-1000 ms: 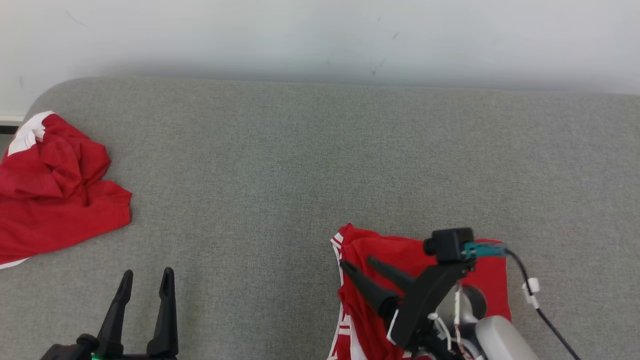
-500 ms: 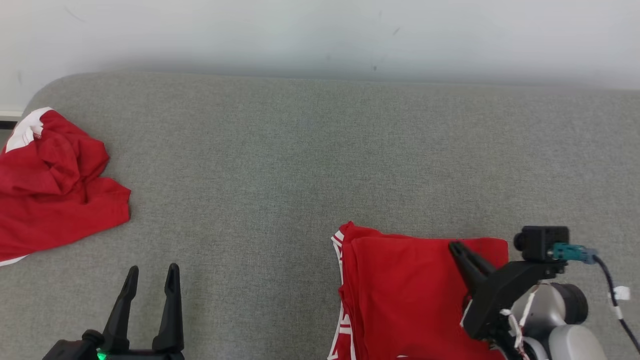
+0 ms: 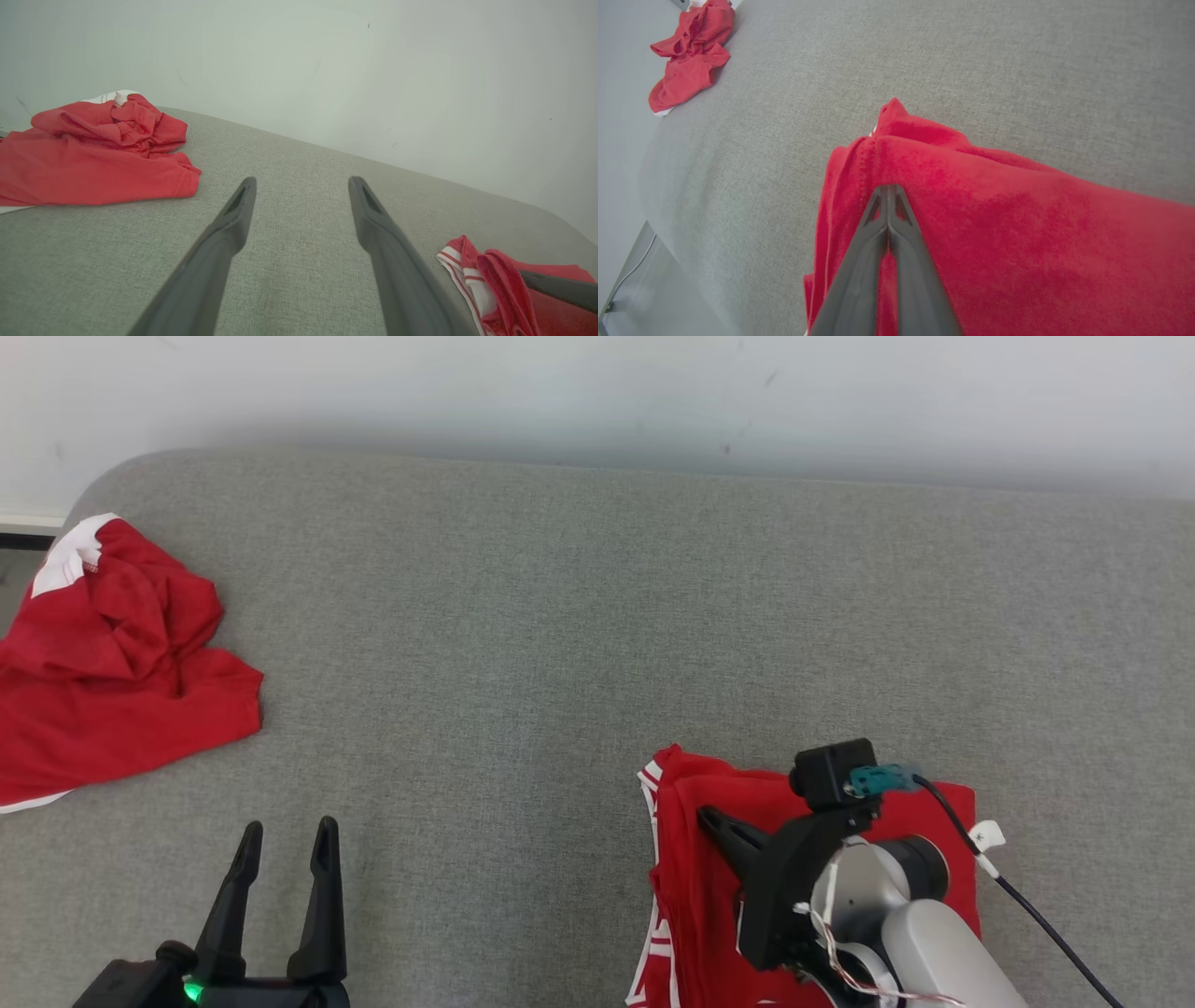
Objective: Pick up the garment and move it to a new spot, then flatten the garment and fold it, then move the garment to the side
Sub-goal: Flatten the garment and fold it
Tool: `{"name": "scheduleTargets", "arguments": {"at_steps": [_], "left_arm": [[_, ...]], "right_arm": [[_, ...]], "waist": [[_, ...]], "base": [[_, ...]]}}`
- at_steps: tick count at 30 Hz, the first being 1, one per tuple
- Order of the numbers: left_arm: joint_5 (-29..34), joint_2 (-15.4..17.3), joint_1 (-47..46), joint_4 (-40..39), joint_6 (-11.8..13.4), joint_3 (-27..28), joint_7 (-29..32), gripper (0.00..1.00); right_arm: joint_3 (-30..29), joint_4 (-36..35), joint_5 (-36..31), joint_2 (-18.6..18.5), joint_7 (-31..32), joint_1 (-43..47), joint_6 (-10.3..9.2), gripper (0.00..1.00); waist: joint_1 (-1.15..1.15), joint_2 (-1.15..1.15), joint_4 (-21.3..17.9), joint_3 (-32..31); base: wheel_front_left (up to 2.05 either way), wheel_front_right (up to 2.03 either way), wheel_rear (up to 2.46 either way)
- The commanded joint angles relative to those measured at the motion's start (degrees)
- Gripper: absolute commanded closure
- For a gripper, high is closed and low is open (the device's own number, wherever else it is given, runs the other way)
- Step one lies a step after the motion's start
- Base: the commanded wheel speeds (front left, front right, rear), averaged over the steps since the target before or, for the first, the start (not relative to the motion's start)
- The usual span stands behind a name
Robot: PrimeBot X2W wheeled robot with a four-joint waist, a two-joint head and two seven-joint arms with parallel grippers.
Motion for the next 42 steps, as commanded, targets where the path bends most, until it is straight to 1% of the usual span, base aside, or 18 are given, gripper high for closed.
{"name": "scheduleTargets", "arguments": {"at_steps": [1, 10, 11, 12, 13, 14, 15, 17, 18, 19, 20, 21, 26, 27, 28, 29, 35, 42], "left_arm": [[0.35, -0.05, -0.78, 0.32, -0.10, -0.06, -0.24, 0.00], [0.46, -0.42, -1.36, 1.00, -0.39, -0.40, -0.25, 0.00], [0.50, -0.47, -1.42, 1.05, -0.41, -0.38, -0.25, 0.00], [0.54, -0.52, -1.42, 1.12, -0.44, -0.33, -0.25, 0.00], [0.57, -0.56, -1.39, 1.18, -0.46, -0.26, -0.25, 0.00], [0.62, -0.57, -1.29, 1.28, -0.47, -0.13, -0.25, 0.00], [0.67, -0.59, -1.07, 1.34, -0.48, 0.00, -0.25, 0.00], [0.71, -0.66, -0.42, 1.30, -0.51, 0.25, -0.25, 0.00], [0.80, -0.75, -0.09, 1.27, -0.52, 0.29, -0.25, 0.00], [0.93, -0.83, 0.25, 1.25, -0.52, 0.37, -0.25, 0.00], [1.09, -0.94, 0.56, 1.18, -0.53, 0.35, -0.25, 0.00], [1.24, -1.02, 0.84, 1.16, -0.54, 0.39, -0.25, 0.00], [1.57, -1.49, 1.63, 0.89, -0.38, 0.51, -0.21, 0.00], [1.62, -1.57, 1.76, 0.84, -0.39, 0.50, -0.21, 0.00], [1.69, -1.64, 1.83, 0.81, -0.40, 0.54, -0.21, 0.00], [1.75, -1.68, 1.92, 0.78, -0.39, 0.60, -0.21, 0.00], [1.63, -1.59, 1.37, 0.99, -0.43, 0.35, -0.21, 0.00], [0.79, -1.18, 0.03, 1.37, -0.45, -0.84, -0.21, 0.00]], "right_arm": [[1.49, 3.18, 0.81, -0.07, -0.82, -2.52, 0.06, 1.00], [5.12, 12.09, 4.78, -0.05, -6.71, -11.04, 0.06, 1.00], [5.02, 12.59, 5.55, -0.07, -7.92, -11.73, 0.06, 0.90], [4.99, 12.86, 6.21, -0.07, -9.03, -12.34, 0.06, 0.75], [4.69, 12.95, 6.61, -0.08, -10.12, -12.85, 0.06, 0.70], [4.18, 12.97, 7.04, -0.10, -11.06, -13.20, 0.06, 0.73], [3.55, 12.77, 7.29, -0.08, -11.73, -13.22, 0.06, 0.96], [1.75, 11.77, 6.44, -0.08, -12.57, -12.53, 0.06, 1.00], [0.54, 11.08, 5.83, -0.07, -12.50, -11.71, 0.06, 0.93], [-0.73, 10.05, 5.21, -0.14, -12.17, -10.68, 0.06, 0.78], [-2.11, 8.59, 4.43, -0.58, -11.92, -9.58, 0.06, 0.56], [-3.36, 7.07, 3.73, -1.20, -11.37, -8.37, 0.06, 0.00], [-7.78, -2.14, -0.79, -4.69, -6.68, 0.97, 0.06, 0.00], [-8.49, -3.84, -1.33, -4.83, -5.30, 3.08, 0.06, 0.42], [-8.91, -5.69, -1.72, -4.94, -4.05, 4.96, 0.06, 0.93], [-9.02, -7.42, -2.07, -4.95, -2.73, 6.75, 0.06, 1.00], [-6.74, -14.15, -3.67, -3.43, 3.24, 15.18, 0.06, 1.00], [0.18, -10.45, -8.46, -2.20, 3.77, 15.74, 0.06, 1.00]], "waist": [[0.00, 0.00, 0.47, 0.07], [0.00, 0.00, 1.49, 0.06], [0.00, 0.00, 1.56, -0.04], [0.00, 0.00, 1.58, -0.17], [0.00, 0.00, 1.56, -0.31], [0.00, 0.00, 1.51, -0.55], [0.00, 0.00, 1.42, -0.77], [0.00, 0.00, 1.13, -1.32], [0.00, 0.00, 0.97, -1.59], [0.00, 0.00, 0.75, -1.91], [0.00, 0.00, 0.56, -2.15], [0.00, 0.00, 0.33, -2.43], [0.00, 0.00, -1.00, -3.29], [0.00, 0.00, -1.23, -3.33], [0.00, 0.00, -1.47, -3.36], [0.00, 0.00, -1.73, -3.38], [0.00, 0.00, -2.48, -2.89], [0.00, 0.00, -1.68, -1.62]], "base": [[0.00, 0.00, 0.00], [0.00, 0.00, 0.00], [0.00, 0.00, 0.00], [0.00, 0.00, 0.00], [0.00, 0.00, 0.00], [0.00, 0.00, 0.00], [0.00, 0.00, 0.00], [0.00, 0.00, 0.00], [0.00, 0.00, 0.00], [0.00, 0.00, 0.00], [0.00, 0.00, 0.00], [0.00, 0.00, 0.00], [0.00, 0.00, 0.00], [0.00, 0.00, 0.00], [0.00, 0.00, 0.00], [0.00, 0.00, 0.00], [0.00, 0.00, 0.00], [0.00, 0.00, 0.00]]}}
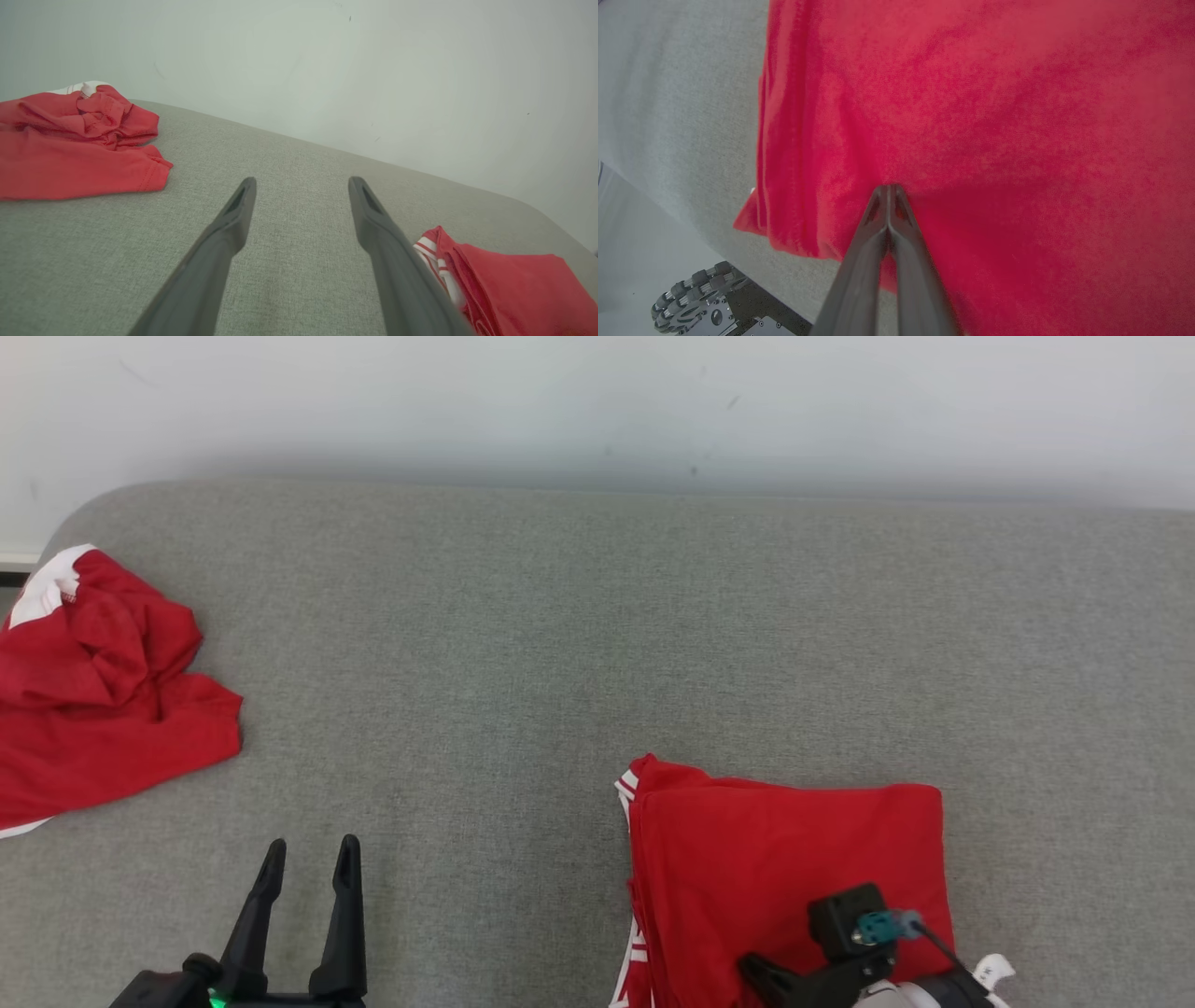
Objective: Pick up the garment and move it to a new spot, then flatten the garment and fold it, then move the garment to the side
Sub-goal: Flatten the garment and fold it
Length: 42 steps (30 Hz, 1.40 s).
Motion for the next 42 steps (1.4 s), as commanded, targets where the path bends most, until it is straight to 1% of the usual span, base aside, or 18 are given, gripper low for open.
{"name": "scheduleTargets", "arguments": {"at_steps": [1, 5, 10, 15, 18, 19, 20, 21, 22, 23, 24, 27, 30, 33, 36, 38, 40, 42], "left_arm": [[-0.24, 0.26, -0.83, 0.04, -0.09, -0.50, -0.14, 0.00], [-0.70, 0.37, -1.35, 0.20, -0.08, -0.90, -0.14, 0.00], [-0.89, 0.48, -1.05, 0.15, -0.02, -0.57, -0.14, 0.00], [-0.82, 0.38, -0.38, 0.07, -0.02, -0.13, -0.14, 0.00], [-0.54, 0.14, -0.02, -0.09, -0.02, 0.10, -0.14, 0.00], [-0.41, 0.08, -0.08, -0.16, -0.02, -0.04, -0.14, 0.00], [-0.31, 0.08, -0.12, -0.19, -0.02, 0.03, -0.14, 0.00], [-0.30, 0.04, -0.12, -0.27, -0.02, 0.10, -0.14, 0.00], [-0.24, 0.01, -0.06, -0.33, -0.02, 0.35, -0.14, 0.00], [-0.16, -0.06, 0.05, -0.41, -0.03, 0.53, -0.14, 0.00], [0.07, -0.10, 0.37, -0.60, -0.03, 0.96, -0.14, 0.00], [0.38, -0.13, 0.99, -0.93, -0.03, 1.59, -0.14, 0.00], [0.78, -0.13, 1.28, -1.22, -0.03, 1.77, -0.14, 0.00], [1.09, -0.20, 1.43, -1.25, -0.03, 1.81, -0.14, 0.00], [1.39, -0.42, 1.02, -1.10, -0.03, 1.76, -0.14, 0.00], [1.61, -0.58, 0.83, -0.67, -0.03, 1.66, -0.14, 0.00], [1.83, -0.85, 0.57, -0.33, -0.03, 1.81, -0.14, 0.00], [2.27, -1.11, 0.58, 0.13, -0.03, 2.04, -0.14, 0.00]], "right_arm": [[1.29, 1.95, -2.10, 0.26, -0.62, -1.40, 0.06, 1.00], [4.48, 8.04, -5.28, 0.85, -1.82, -3.15, 0.06, 1.00], [6.17, 10.65, -4.22, 1.61, -3.42, -4.91, 0.06, 1.00], [2.52, 9.79, -6.07, 1.64, -4.30, -6.06, -0.03, 1.00], [0.00, 7.89, -7.10, 1.67, -3.37, -5.24, -0.02, 0.99], [-0.91, 6.82, -6.71, 1.70, -2.75, -4.79, -0.02, 0.78], [-1.65, 5.78, -5.83, 1.73, -2.06, -4.40, -0.02, 0.60], [-2.43, 4.19, -4.89, 1.80, -1.23, -3.86, -0.02, 0.45], [-3.44, 2.39, -3.13, 1.87, -0.05, -3.02, -0.02, 0.00], [-4.27, 0.44, -1.23, 1.91, 1.43, -2.18, -0.02, 0.00], [-5.36, -4.68, 2.02, 1.98, 4.59, -0.55, -0.01, 0.00], [-7.98, -12.28, 4.81, 1.16, 8.21, 1.29, -0.01, 0.00], [-11.55, -17.89, 6.18, 1.19, 9.23, 2.21, -0.01, 0.00], [-15.27, -20.63, 6.88, 1.60, 7.71, 2.67, -0.01, 0.00], [-18.05, -20.36, 5.85, 2.00, 3.96, 2.68, -0.01, 0.00], [-18.79, -19.13, 4.77, 2.14, -0.01, 2.50, -0.01, 0.00], [-18.42, -17.76, 3.67, 2.18, -6.29, 1.82, -0.01, 0.00], [-17.75, -15.66, 2.84, 1.85, -14.16, 1.21, -0.01, 0.00]], "waist": [[0.00, 0.00, 0.80, 0.56], [0.00, 0.00, 2.46, 1.15], [0.00, 0.00, 3.78, 1.51], [0.00, 0.00, 4.32, 1.14], [0.00, 0.00, 3.94, 0.81], [0.00, 0.00, 3.76, 0.72], [0.00, 0.00, 3.49, 0.56], [0.00, 0.00, 3.26, 0.44], [0.00, 0.00, 2.92, 0.28], [0.00, 0.00, 2.63, 0.15], [0.00, 0.00, 1.91, -0.07], [0.00, 0.00, 0.69, -0.39], [0.00, 0.00, -0.49, -0.75], [0.00, 0.00, -1.65, -1.45], [0.00, 0.00, -2.51, -2.17], [0.00, 0.00, -2.93, -2.67], [0.00, 0.00, -3.33, -3.15], [0.00, 0.00, -3.68, -3.64]], "base": [[0.00, 0.00, 0.00], [0.00, 0.00, 0.00], [0.00, 0.00, 0.00], [0.00, 0.00, 0.00], [0.00, 0.00, 0.00], [0.00, 0.00, 0.00], [0.00, 0.00, 0.00], [0.00, 0.00, 0.00], [0.00, 0.00, 0.00], [0.00, 0.00, 0.00], [0.00, 0.00, 0.00], [0.00, 0.00, 0.00], [0.00, 0.00, 0.00], [0.00, 0.00, 0.00], [0.00, 0.00, 0.00], [0.00, 0.00, 0.00], [0.00, 0.00, 0.00], [0.00, 0.00, 0.00]]}}
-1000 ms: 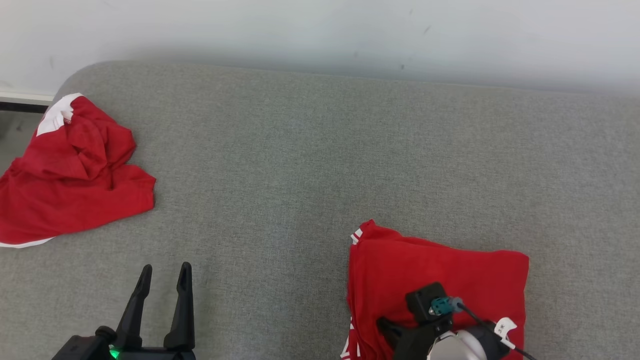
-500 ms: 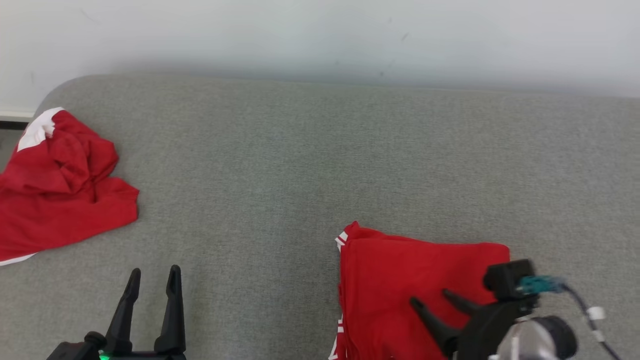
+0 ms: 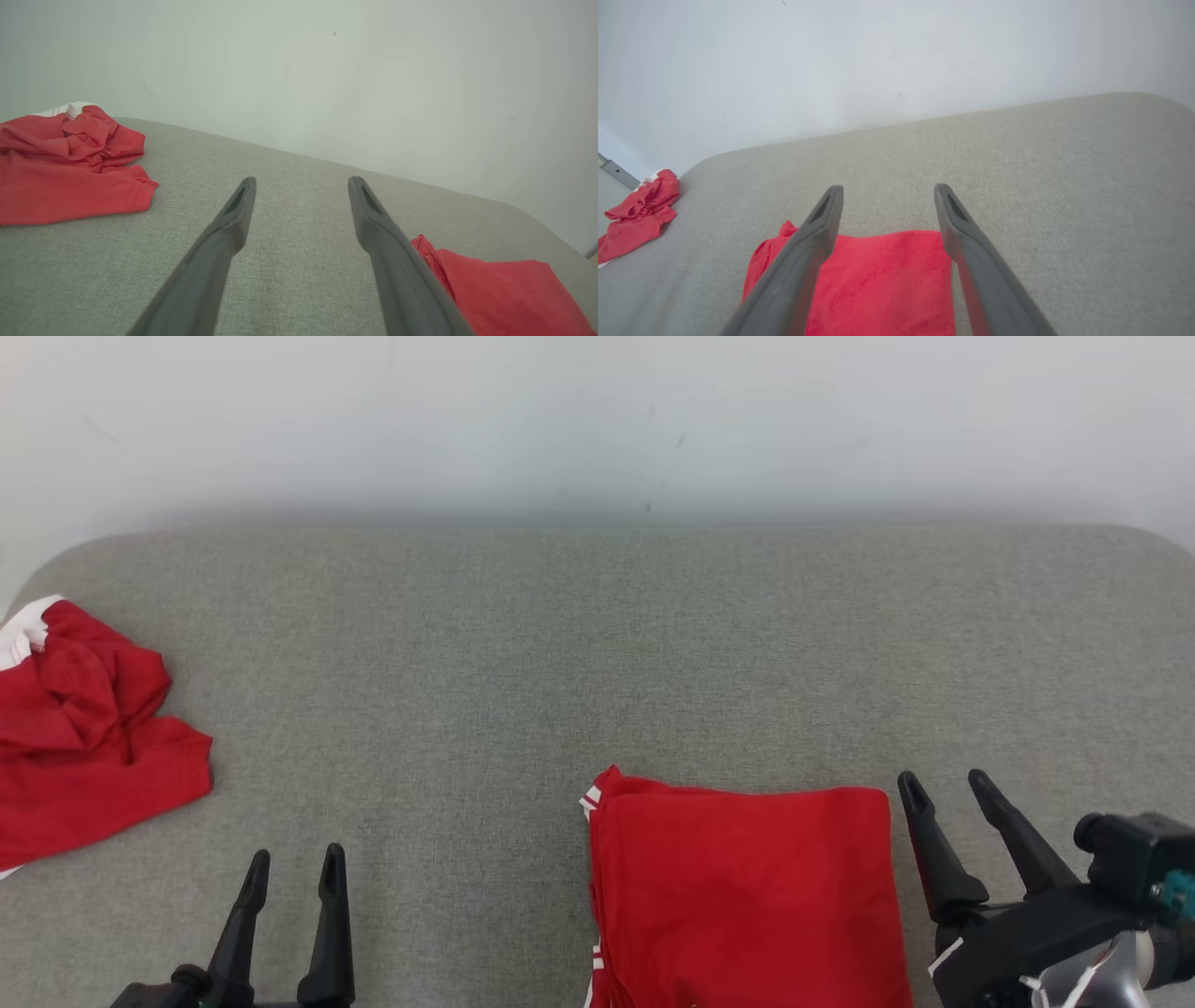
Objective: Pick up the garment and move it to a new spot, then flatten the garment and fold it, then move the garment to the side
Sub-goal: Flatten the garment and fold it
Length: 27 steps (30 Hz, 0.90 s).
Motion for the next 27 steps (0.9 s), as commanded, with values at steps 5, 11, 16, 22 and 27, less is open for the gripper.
{"name": "scheduleTargets", "arguments": {"at_steps": [5, 11, 16, 22, 27], "left_arm": [[2.04, -0.84, 0.80, 0.95, 0.07, 0.69, -0.14, 0.00], [3.57, -0.75, 2.20, 0.65, 0.07, 1.23, -0.14, 0.00], [5.07, -1.69, 3.95, -0.25, 0.07, 3.97, -0.14, 0.00], [6.69, -2.53, 5.35, 2.79, 0.07, 6.54, -0.14, 0.00], [7.10, -2.59, 5.52, 5.01, 0.07, 6.66, -0.14, 0.00]], "right_arm": [[1.44, 9.33, -4.82, -1.73, -21.32, 0.39, -0.10, 0.00], [2.30, 16.75, -8.85, -3.14, -32.65, 1.28, -0.10, 0.00], [2.40, 21.33, -10.14, -3.51, -38.31, 0.22, -0.10, 0.00], [3.58, 27.00, -10.71, -3.17, -39.37, -0.58, -0.10, 0.00], [4.14, 29.19, -10.93, -2.75, -39.58, -1.16, -0.10, 0.00]], "waist": [[0.00, 0.00, -1.42, -2.65], [0.00, 0.00, -1.89, -4.50], [0.00, 0.00, -2.44, -5.58], [0.00, 0.00, -2.91, -6.53], [0.00, 0.00, -3.06, -6.74]], "base": [[0.00, 0.00, 0.00], [0.00, 0.00, 0.00], [0.00, 0.00, 0.00], [0.00, 0.00, 0.00], [0.00, 0.00, 0.00]]}}
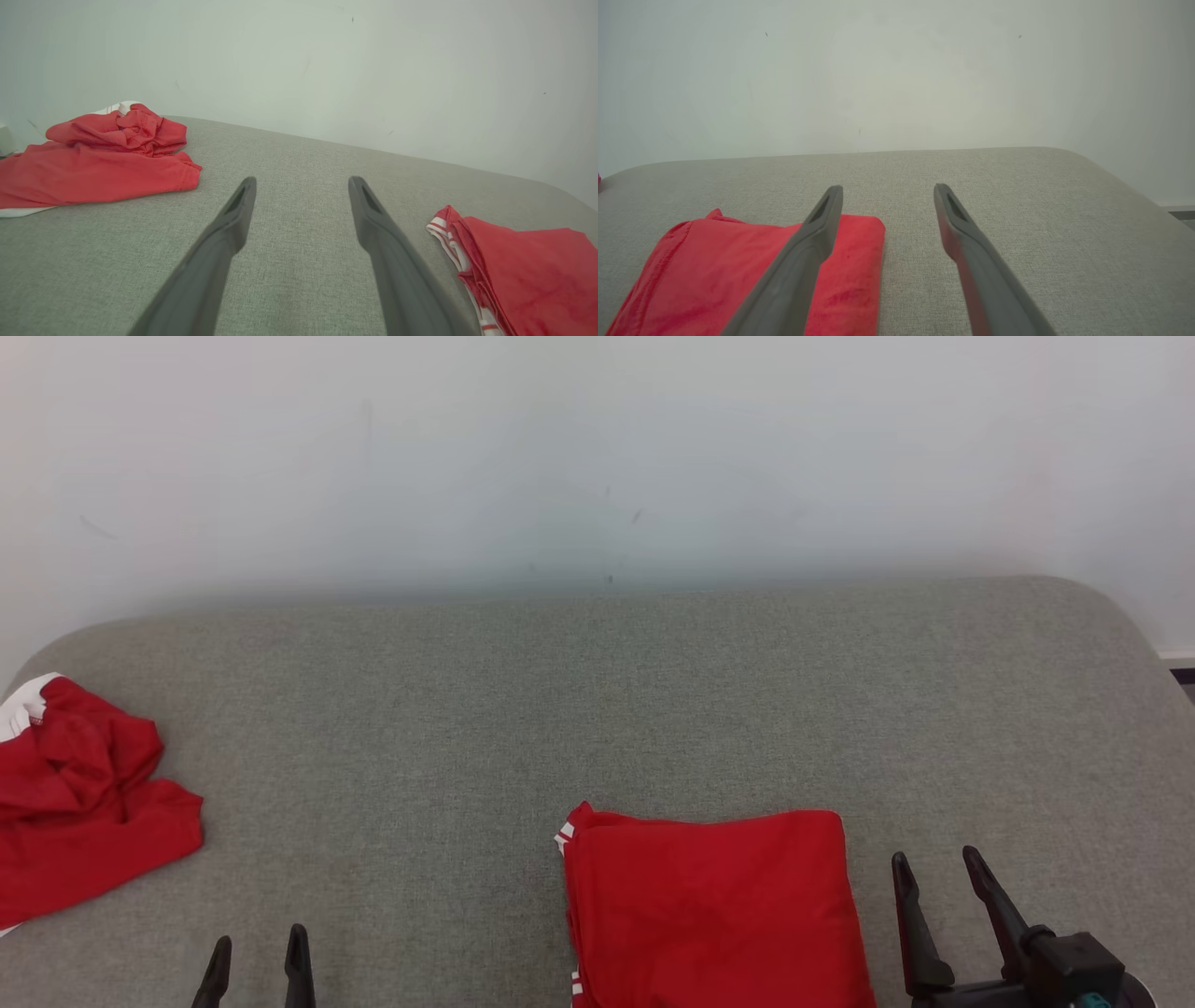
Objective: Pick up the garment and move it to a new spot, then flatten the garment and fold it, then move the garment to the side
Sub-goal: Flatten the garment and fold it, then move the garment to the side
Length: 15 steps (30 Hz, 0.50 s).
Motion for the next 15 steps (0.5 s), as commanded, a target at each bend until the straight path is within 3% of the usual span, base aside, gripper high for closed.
{"name": "scheduleTargets", "arguments": {"at_steps": [1, 15], "left_arm": [[0.17, -0.18, 0.42, 0.50, 0.07, 0.18, -0.14, 0.00], [-0.41, 0.29, -0.83, 1.48, 0.07, -0.48, -0.14, 0.00]], "right_arm": [[0.16, 0.66, -0.25, 0.06, -0.36, -0.73, -0.10, 0.00], [-0.34, 1.62, -0.32, 0.84, -0.25, -1.91, -0.10, 0.00]], "waist": [[0.01, 0.00, 0.04, 0.02], [0.01, 0.00, 0.47, 0.10]], "base": [[0.00, 0.00, 0.00], [0.00, 0.00, 0.00]]}}
